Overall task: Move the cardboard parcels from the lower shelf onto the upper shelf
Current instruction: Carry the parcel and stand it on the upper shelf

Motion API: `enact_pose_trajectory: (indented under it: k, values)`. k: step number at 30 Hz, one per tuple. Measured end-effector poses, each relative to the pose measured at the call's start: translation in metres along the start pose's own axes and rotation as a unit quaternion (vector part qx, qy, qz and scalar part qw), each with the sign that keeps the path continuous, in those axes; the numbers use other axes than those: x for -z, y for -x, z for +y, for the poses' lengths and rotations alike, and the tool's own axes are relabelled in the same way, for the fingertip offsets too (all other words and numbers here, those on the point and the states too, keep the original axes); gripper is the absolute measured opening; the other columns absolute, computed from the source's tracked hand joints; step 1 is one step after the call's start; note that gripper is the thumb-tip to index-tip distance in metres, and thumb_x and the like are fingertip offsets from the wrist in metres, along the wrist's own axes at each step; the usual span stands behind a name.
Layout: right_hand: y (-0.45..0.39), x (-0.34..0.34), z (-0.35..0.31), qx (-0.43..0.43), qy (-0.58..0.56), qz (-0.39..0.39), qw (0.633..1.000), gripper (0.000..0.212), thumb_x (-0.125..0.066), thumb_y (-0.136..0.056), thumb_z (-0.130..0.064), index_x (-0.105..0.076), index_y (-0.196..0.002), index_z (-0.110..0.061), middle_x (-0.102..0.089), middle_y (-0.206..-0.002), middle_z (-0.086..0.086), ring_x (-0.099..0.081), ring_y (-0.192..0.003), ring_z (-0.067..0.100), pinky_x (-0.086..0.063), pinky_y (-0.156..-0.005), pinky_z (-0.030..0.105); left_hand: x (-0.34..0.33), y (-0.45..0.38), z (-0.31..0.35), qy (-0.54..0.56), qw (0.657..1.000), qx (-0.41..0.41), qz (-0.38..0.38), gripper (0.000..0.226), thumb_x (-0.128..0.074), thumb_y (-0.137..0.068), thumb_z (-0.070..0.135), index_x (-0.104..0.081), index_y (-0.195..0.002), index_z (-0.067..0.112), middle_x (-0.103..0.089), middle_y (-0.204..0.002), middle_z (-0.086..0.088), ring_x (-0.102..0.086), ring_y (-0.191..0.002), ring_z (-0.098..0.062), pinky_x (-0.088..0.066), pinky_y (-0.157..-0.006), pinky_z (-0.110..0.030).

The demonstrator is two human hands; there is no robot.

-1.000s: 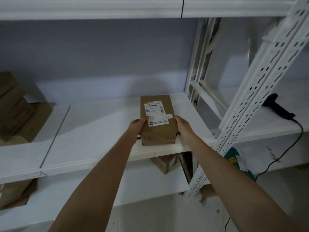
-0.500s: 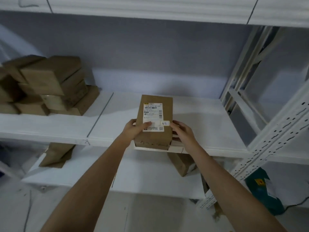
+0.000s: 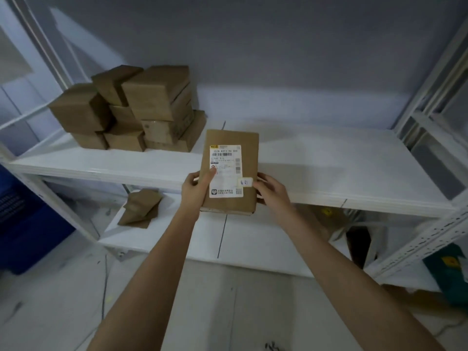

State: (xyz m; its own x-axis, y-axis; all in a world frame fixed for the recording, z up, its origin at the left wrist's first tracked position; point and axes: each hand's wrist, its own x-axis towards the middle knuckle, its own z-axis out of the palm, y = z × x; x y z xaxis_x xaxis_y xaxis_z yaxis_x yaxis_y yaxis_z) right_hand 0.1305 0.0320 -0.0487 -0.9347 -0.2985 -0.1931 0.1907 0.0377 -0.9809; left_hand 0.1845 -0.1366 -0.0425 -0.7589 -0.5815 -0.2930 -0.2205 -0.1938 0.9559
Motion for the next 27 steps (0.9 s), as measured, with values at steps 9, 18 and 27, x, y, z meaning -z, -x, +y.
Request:
enact_pose_trajectory:
  k: [9, 18, 27]
  values:
    - [0.081, -0.137, -0.035, 0.101, 0.064, 0.048, 0.992, 0.037, -0.046, -0.094, -0.017, -0.054, -0.13, -0.014, -0.062, -0.108, -0.007, -0.06, -0.086, -0.002, -0.049, -0.071, 0.012, 0.136, 0.037, 0.043, -0.147, 0.98, -0.136, -0.003, 0.038, -0.052, -0.086, 0.055, -0.048, -0.104, 0.022, -0.065, -0.092, 0.005, -0.069, -0.094, -0.022, -0.057, -0.084, -0.047]
    - [0.119, -0.181, -0.118, 0.24, 0.07, -0.044, 0.967, 0.029, -0.047, -0.095, -0.02, -0.052, -0.119, -0.035, -0.062, -0.114, -0.024, -0.061, -0.104, -0.01, -0.053, -0.076, 0.008, 0.199, 0.07, 0.123, -0.138, 0.942, -0.303, 0.04, 0.028, -0.048, -0.088, 0.053, -0.046, -0.103, 0.03, -0.064, -0.093, 0.015, -0.067, -0.087, -0.011, -0.057, -0.069, -0.035]
    - [0.097, -0.201, -0.237, 0.42, 0.05, -0.066, 0.904, 0.046, -0.064, -0.08, -0.035, -0.051, -0.124, -0.032, -0.064, -0.123, -0.021, -0.059, -0.115, -0.004, -0.052, -0.082, 0.011, 0.216, 0.044, 0.246, -0.044, 0.885, -0.463, 0.014, 0.008, -0.053, -0.09, 0.039, -0.045, -0.089, 0.04, -0.067, -0.083, 0.03, -0.067, -0.079, 0.011, -0.052, -0.056, -0.011]
